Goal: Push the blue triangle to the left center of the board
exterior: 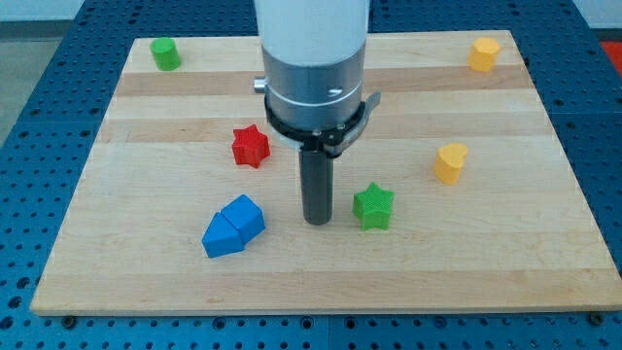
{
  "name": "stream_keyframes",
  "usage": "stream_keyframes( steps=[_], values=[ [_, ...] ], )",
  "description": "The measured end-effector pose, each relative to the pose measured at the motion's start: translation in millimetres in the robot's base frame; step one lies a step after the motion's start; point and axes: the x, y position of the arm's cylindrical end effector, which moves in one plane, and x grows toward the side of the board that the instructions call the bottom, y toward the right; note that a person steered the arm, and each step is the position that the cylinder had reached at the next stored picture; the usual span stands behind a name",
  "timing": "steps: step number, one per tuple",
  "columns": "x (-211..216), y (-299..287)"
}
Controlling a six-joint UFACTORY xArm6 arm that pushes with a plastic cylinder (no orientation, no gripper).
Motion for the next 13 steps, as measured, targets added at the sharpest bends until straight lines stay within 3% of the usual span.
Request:
stream_keyframes(
  steps=[4,8,13],
  values=[
    [45.0,-51.8],
    [48.7,-113.7],
    [45.7,-110.6]
  ],
)
